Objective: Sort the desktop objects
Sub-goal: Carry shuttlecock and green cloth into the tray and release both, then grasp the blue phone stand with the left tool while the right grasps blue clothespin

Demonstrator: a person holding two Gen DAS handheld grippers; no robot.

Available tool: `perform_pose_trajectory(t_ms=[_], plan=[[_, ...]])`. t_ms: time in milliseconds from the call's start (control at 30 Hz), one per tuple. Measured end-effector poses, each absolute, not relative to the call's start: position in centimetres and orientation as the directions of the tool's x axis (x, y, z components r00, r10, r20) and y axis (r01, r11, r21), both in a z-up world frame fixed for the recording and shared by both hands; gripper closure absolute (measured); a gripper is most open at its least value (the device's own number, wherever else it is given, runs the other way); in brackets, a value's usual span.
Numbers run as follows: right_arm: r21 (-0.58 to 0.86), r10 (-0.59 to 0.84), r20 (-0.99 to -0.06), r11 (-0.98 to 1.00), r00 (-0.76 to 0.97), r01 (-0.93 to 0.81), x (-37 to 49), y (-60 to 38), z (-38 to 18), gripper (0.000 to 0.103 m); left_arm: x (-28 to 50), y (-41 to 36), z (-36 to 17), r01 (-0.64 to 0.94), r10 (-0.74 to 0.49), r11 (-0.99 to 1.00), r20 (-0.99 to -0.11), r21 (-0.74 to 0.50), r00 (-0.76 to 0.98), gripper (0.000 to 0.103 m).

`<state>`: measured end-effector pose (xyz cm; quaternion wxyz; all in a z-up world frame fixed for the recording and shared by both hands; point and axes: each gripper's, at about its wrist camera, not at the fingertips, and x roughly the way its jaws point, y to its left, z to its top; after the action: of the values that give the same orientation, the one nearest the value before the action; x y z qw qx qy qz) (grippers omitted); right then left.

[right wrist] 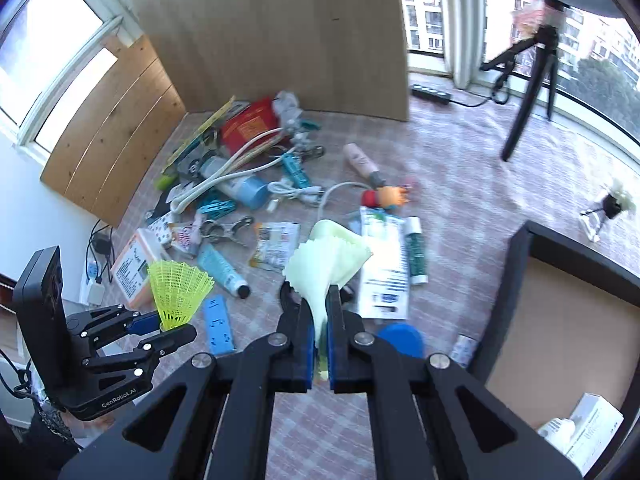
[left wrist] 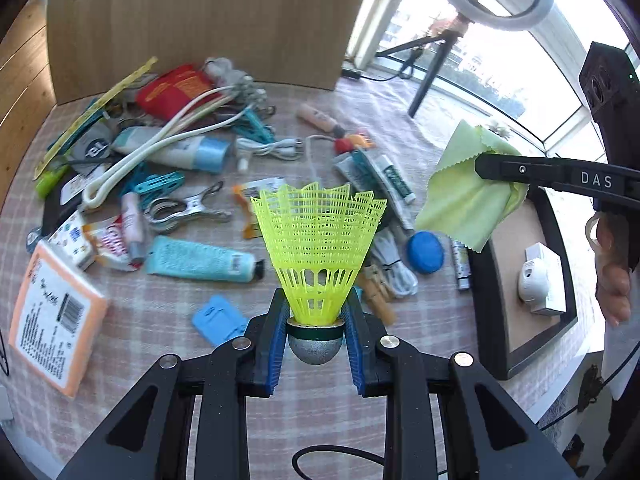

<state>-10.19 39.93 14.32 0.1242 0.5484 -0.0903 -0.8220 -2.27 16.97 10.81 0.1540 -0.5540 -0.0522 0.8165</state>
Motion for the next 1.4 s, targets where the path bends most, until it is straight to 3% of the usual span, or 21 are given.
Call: perform_pose_trajectory(t_ms=[400, 733, 800, 867, 900, 1133, 1400], plan=[[0.206, -0.104, -0.908, -0.955, -0.406, -0.215, -6.3, 56.6, 13.0, 0.098, -3.5, 34.9, 10.7, -0.462, 0.412, -0.843, -0.882, -0.275, -0.228, 0.078], [0.186, -0.044, -0.922, -0.922, -0.385, -0.34, -4.1, 62.8, 11.5, 0.098, -1.6, 42.9, 10.1, -0.563, 0.446, -0.772, -0.883, -0.296, -0.148, 0.078], [0.164, -0.025, -0.925, -0.927, -0.378, -0.339, -3.8, 62.9, 11.5, 0.095, -1.2, 43.4, 10.2, -0.571, 0.449, -0.766, -0.882, -0.296, -0.145, 0.073], [0.13, 0.004, -0.932, -0.931, -0.363, -0.342, -3.6, 62.7, 11.8, 0.074, -0.7, 43.6, 10.4, -0.574, 0.431, -0.771, -0.889, -0.276, -0.152, 0.047], [0.125, 0.012, -0.926, -0.933, -0.376, -0.336, -3.4, 62.4, 12.2, 0.063, -0.5, 43.3, 10.6, -0.575, 0.434, -0.772, -0.886, -0.272, -0.165, 0.047], [0.157, -0.024, -0.912, -0.943, -0.409, -0.293, -2.9, 59.5, 13.7, 0.062, -0.6, 39.7, 11.3, -0.521, 0.421, -0.81, -0.886, -0.27, -0.195, 0.047], [0.24, -0.129, -0.898, -0.945, -0.421, -0.222, -1.5, 52.5, 14.0, 0.062, -1.2, 28.9, 9.0, -0.347, 0.323, -0.909, -0.916, -0.23, -0.238, 0.048]])
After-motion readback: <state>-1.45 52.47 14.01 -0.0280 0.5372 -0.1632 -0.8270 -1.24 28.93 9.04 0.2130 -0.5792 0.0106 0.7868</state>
